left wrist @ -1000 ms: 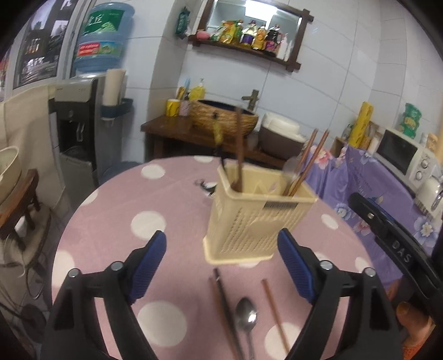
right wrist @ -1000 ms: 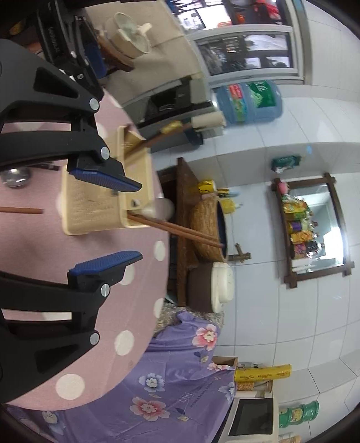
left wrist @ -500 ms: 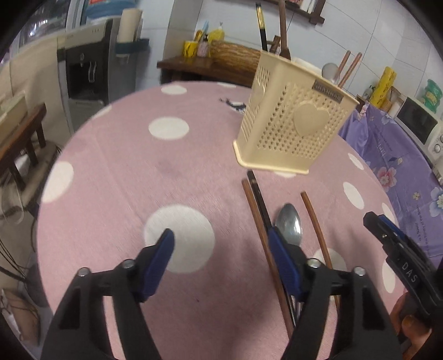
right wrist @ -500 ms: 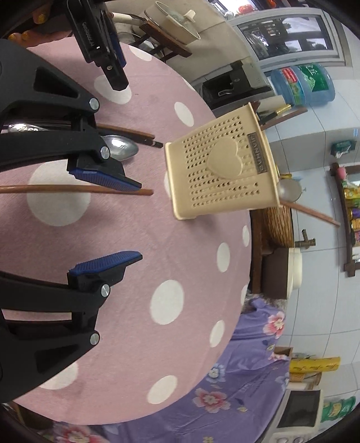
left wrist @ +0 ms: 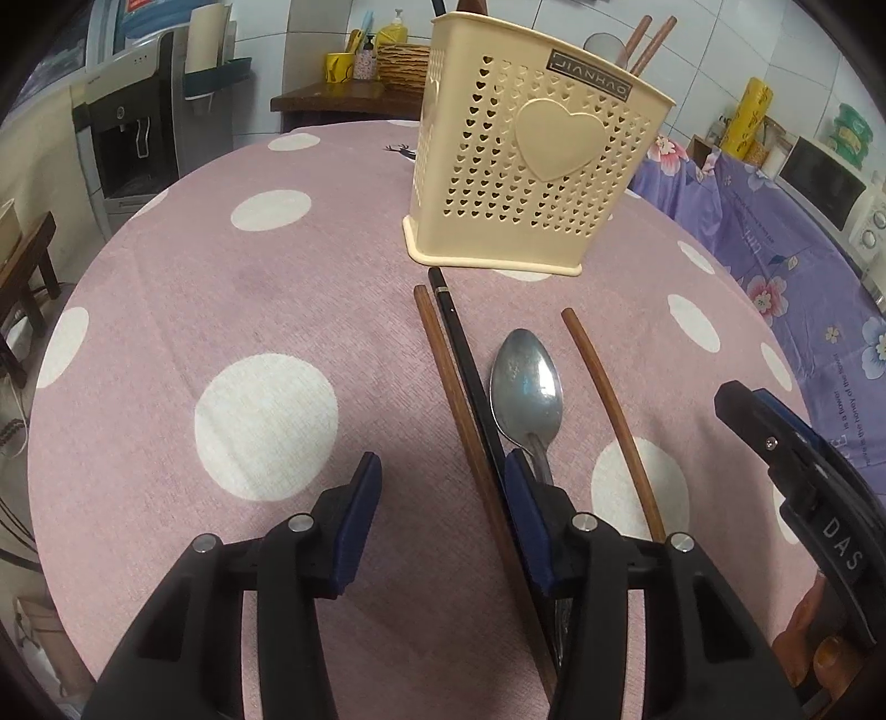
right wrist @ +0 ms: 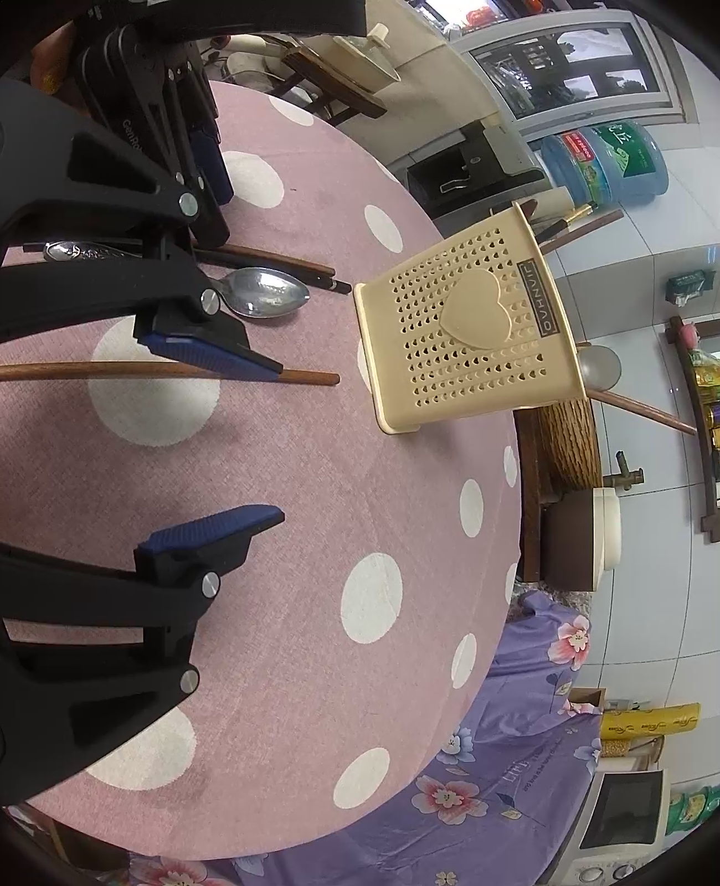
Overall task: Organize utensils
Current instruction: 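Move both tools back down toward the remaining chopsticks, then grasp a brown chopstick with the right tool while the left tool grasps another brown chopstick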
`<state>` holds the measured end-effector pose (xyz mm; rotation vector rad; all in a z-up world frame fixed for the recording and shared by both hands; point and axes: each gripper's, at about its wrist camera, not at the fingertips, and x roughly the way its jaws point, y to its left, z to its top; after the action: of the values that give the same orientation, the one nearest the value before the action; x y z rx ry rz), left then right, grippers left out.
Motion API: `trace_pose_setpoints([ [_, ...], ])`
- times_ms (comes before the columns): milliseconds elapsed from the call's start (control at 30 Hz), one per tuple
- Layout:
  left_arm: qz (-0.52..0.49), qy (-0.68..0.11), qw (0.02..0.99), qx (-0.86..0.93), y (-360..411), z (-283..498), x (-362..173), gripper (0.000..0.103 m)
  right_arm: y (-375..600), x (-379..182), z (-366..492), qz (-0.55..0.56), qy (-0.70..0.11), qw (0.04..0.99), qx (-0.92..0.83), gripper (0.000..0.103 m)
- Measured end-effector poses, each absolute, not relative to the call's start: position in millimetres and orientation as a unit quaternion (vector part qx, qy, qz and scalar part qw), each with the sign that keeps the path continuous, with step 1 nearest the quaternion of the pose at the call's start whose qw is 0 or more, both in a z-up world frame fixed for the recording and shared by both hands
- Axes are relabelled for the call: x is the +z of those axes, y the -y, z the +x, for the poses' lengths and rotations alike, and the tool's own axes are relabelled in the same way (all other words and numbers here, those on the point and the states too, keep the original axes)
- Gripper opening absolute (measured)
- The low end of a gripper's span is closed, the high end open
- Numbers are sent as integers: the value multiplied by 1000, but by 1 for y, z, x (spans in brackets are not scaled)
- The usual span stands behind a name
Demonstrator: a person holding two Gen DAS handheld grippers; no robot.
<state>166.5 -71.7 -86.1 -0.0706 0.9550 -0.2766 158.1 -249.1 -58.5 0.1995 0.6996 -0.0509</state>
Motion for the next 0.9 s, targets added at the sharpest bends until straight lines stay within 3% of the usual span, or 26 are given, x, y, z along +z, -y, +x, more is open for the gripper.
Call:
trace_pose_setpoints([
  [333, -3, -456, 885, -96, 66, 166, -86, 44, 244, -63, 159, 75, -357, 931, -31, 48],
  [667, -51, -450, 886, -103, 52, 175, -71, 44, 224, -73, 189, 45, -408, 912, 16, 48],
  [900, -62, -452, 884, -106, 52, 179, -74, 44, 214, -90, 222, 38, -434, 900, 21, 34],
])
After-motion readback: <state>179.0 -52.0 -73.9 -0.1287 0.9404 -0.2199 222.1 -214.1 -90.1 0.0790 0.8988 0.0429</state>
